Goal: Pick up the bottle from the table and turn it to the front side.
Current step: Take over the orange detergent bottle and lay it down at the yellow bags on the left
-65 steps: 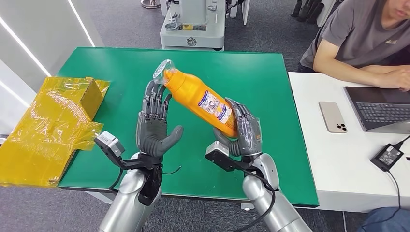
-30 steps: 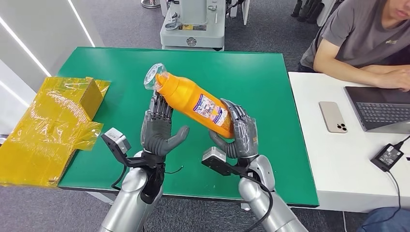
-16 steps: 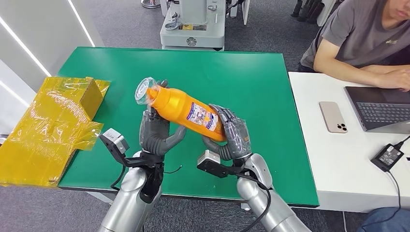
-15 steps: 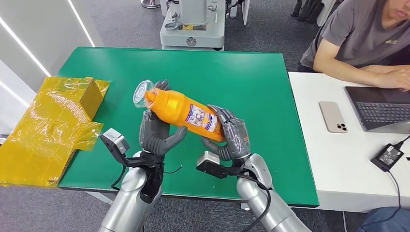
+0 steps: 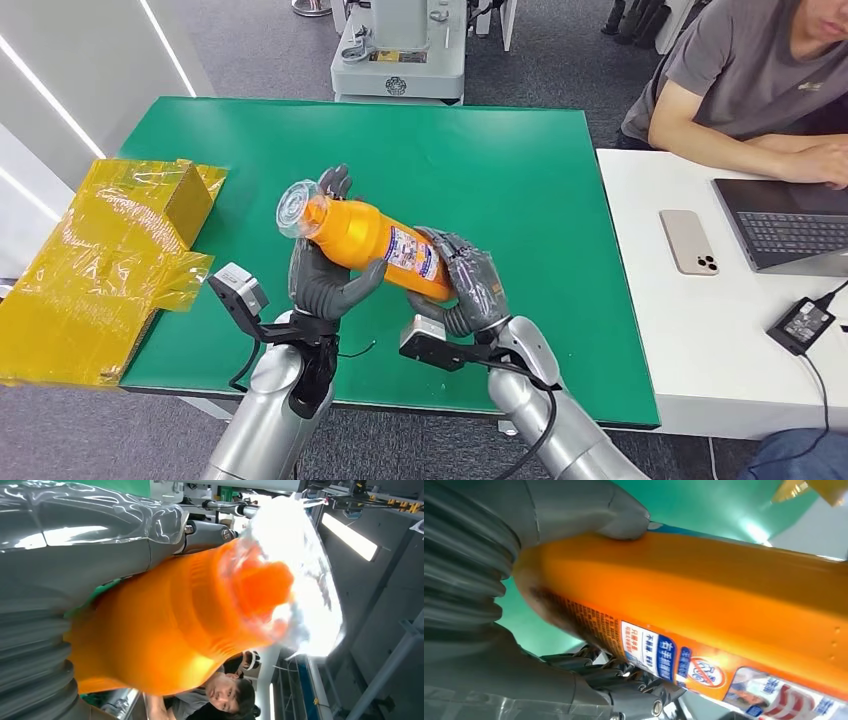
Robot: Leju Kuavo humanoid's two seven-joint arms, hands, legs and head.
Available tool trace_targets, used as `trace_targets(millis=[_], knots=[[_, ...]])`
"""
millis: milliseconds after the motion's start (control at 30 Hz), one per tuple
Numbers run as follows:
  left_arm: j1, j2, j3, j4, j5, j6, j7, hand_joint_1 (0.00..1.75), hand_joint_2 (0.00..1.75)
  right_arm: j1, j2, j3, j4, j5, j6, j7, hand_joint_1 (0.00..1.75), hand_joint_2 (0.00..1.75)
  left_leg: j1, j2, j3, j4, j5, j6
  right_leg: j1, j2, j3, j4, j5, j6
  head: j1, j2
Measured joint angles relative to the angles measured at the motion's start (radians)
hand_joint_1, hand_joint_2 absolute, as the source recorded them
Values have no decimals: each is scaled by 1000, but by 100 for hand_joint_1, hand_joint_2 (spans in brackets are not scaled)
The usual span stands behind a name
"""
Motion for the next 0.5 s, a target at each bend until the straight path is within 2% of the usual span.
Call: trace_targets(millis=[100, 400, 433, 500], knots=[[0, 0, 1, 0, -5, -1, 1, 0, 175, 3, -4, 12, 4, 20, 42, 12, 175, 175, 0, 0, 0, 0, 0, 0, 0, 0, 0, 0, 0, 0, 0, 0], [8, 0, 5, 0, -18, 0, 5, 0, 175, 3, -11, 24, 9, 41, 84, 32, 175, 175, 0, 0, 0, 0, 0, 0, 0, 0, 0, 0, 0, 0, 0, 0], [9, 0, 6, 0, -24, 3, 8, 38, 175, 3, -12, 24, 8, 45, 89, 35, 175, 175, 0, 0, 0, 0, 0, 0, 0, 0, 0, 0, 0, 0, 0, 0], [12, 0, 7, 0, -34, 10, 15, 125, 175, 5, -13, 23, 7, 52, 95, 39, 175, 175, 0, 0, 0, 0, 0, 0, 0, 0, 0, 0, 0, 0, 0, 0]])
